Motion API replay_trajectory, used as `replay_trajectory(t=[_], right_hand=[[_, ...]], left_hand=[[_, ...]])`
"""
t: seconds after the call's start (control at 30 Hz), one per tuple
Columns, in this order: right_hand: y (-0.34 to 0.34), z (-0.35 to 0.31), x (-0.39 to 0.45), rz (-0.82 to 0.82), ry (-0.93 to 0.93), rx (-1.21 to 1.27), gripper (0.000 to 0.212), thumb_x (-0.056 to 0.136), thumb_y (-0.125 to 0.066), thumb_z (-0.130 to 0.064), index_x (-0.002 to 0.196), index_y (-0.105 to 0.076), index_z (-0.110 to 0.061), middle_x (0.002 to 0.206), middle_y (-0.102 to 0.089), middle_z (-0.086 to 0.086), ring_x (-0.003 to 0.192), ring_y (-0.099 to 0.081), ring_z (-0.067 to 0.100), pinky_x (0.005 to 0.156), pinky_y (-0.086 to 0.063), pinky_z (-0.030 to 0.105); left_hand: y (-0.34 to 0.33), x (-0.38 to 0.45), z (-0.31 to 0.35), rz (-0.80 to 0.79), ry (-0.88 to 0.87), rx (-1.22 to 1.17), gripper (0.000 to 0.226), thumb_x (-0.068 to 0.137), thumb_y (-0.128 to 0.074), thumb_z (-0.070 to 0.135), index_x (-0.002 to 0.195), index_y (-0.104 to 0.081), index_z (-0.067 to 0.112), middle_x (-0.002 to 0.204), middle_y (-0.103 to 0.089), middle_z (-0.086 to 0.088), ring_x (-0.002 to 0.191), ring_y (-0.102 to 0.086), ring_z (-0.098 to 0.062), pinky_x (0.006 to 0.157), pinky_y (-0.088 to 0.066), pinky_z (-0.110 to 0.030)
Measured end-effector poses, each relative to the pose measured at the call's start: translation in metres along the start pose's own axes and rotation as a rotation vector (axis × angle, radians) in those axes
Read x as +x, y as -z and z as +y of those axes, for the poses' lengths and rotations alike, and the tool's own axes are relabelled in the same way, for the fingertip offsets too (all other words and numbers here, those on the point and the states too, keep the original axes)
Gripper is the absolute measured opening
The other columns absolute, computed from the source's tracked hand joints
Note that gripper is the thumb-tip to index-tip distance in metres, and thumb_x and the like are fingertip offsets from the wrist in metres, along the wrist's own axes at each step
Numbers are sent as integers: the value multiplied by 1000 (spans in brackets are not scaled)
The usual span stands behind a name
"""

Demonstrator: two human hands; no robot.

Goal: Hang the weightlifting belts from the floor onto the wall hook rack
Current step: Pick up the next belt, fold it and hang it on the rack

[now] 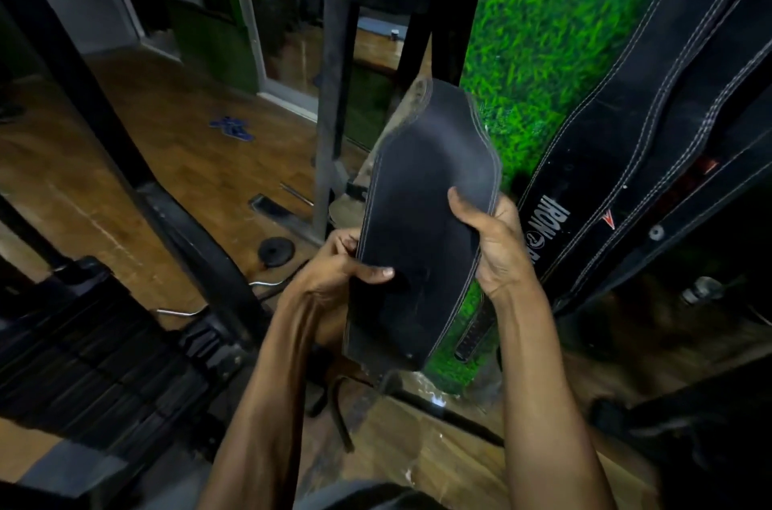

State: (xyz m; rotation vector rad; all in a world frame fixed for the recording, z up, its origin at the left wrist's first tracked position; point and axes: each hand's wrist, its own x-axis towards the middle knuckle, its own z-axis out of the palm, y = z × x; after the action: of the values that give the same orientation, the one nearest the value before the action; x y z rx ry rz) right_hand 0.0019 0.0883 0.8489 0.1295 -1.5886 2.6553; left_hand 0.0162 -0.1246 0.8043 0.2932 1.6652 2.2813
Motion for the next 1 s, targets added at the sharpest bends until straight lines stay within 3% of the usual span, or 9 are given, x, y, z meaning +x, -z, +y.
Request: replay_trajectory(t=[0.17, 0.3, 0.37, 0.43, 0.53, 0.63, 0.73, 0.87, 1.0], right_hand=[[3, 13, -4, -98, 38, -280, 44, 74, -72, 22, 107, -72, -7, 99, -81, -1, 95, -75, 13, 87, -58, 25], [9, 36, -4, -163, -41, -444, 39, 68, -83, 15, 96, -76, -12, 90, -80, -4, 85, -73, 8, 79, -57, 23], [11, 39, -5, -186, -75, -455, 37, 71, -82, 14, 101, -76, -6, 96, -81, -1, 89, -73, 10, 81, -57, 24], [11, 35, -5, -175, -92, -372, 41, 75, -81, 5, 116, -72, 1, 110, -79, 10, 100, -72, 20, 95, -57, 33], [9, 14, -1, -73, -173, -67, 42, 87, -73, -14, 126, -68, 0, 115, -77, 14, 104, -74, 24, 96, -57, 34], [7, -3, 4, 35, -211, -103, 50, 99, -60, -39, 128, -67, 1, 120, -76, 18, 113, -73, 30, 100, -58, 41], [-10, -6, 4, 10, -233, -110, 68, 86, -67, -52, 130, -66, 0, 117, -77, 15, 107, -75, 26, 92, -62, 36], [-34, -10, 8, -32, -114, -85, 30, 93, -70, -22, 117, -72, -4, 112, -78, 11, 104, -73, 18, 102, -54, 34], [-27, 4, 9, 29, 4, -129, 42, 85, -69, 12, 127, -64, 10, 124, -72, 24, 112, -69, 26, 107, -51, 36]], left_hand=[[0, 3, 45, -38, -109, 10, 43, 91, -67, 6, 132, -61, -3, 125, -70, -19, 110, -69, -29, 96, -58, -37], [-12, 14, 77, 119, -138, 44, 49, 96, -70, 41, 98, -65, -8, 98, -66, -31, 89, -63, -33, 87, -50, -41], [-21, 19, 77, 221, -151, -17, 28, 101, -65, 21, 84, -69, -2, 84, -69, -22, 73, -65, -25, 72, -54, -32], [-25, 24, 70, 246, -155, -17, 8, 95, -67, 1, 95, -71, -6, 97, -70, -26, 80, -68, -29, 75, -59, -31], [-21, 25, 54, 206, -187, 22, 26, 88, -67, -11, 114, -67, -15, 112, -68, -33, 98, -67, -36, 87, -59, -37], [-17, 17, 48, 159, -232, 12, 33, 82, -69, -8, 115, -69, -13, 111, -70, -29, 102, -67, -34, 92, -58, -38], [-14, 12, 43, 131, -246, -9, 31, 81, -68, -8, 111, -75, -5, 114, -74, -25, 112, -69, -36, 105, -53, -47], [-17, 14, 32, 77, -175, 98, 39, 80, -73, -7, 117, -68, -17, 124, -66, -40, 124, -60, -54, 110, -43, -65], [-20, 12, 32, 60, -120, 165, 36, 84, -71, -14, 120, -67, -17, 114, -74, -27, 104, -72, -30, 94, -59, -37]])
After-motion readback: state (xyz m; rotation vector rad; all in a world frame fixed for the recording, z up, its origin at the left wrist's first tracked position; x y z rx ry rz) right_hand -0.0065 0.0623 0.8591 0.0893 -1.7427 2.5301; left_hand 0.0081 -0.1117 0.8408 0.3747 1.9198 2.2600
